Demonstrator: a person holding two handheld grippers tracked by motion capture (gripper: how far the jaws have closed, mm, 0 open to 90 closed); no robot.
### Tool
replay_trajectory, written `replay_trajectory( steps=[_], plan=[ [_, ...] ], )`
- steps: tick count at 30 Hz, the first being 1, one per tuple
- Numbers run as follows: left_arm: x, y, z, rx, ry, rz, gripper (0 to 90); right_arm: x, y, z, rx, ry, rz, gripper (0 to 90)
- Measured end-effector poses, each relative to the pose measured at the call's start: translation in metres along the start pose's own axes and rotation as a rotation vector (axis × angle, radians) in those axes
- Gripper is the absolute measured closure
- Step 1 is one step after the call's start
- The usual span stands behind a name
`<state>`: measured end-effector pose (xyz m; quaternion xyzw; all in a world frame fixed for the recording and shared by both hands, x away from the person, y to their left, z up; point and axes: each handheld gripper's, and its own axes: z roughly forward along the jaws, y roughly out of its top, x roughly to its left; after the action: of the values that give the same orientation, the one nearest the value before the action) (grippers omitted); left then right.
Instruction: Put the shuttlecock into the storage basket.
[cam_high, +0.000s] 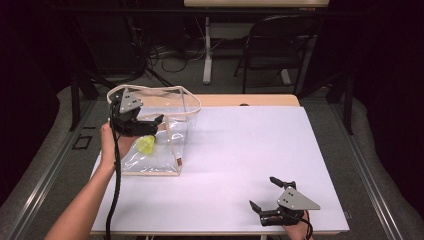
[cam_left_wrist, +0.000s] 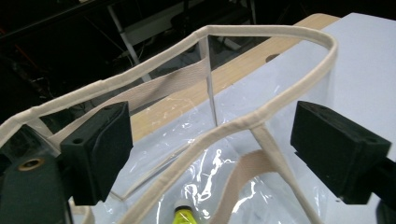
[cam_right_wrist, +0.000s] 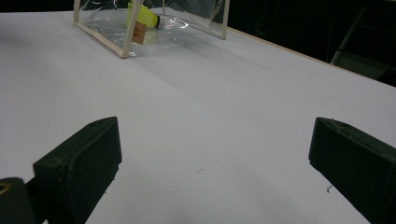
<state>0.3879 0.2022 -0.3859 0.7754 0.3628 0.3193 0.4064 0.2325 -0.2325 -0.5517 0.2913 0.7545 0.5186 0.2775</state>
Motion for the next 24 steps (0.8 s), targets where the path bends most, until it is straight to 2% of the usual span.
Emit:
replay_trajectory(
  steps=[8, 15, 24],
  plan=[
    [-0.011, -0.012, -0.005, -0.033, -0.026, 0.000, 8.1, 0.001, 0.000, -0.001, -0.006, 0.000, -0.002, 2.0],
    [-0.019, -0.024, -0.009, -0.059, -0.046, -0.012, 0.5, 0.000, -0.001, 0.000, -0.006, 0.002, 0.002, 2.1],
    [-0.030, -0.037, -0.014, -0.105, -0.074, -0.006, 0.2, -0.001, -0.001, -0.002, -0.010, 0.001, 0.003, 2.0]
  ],
)
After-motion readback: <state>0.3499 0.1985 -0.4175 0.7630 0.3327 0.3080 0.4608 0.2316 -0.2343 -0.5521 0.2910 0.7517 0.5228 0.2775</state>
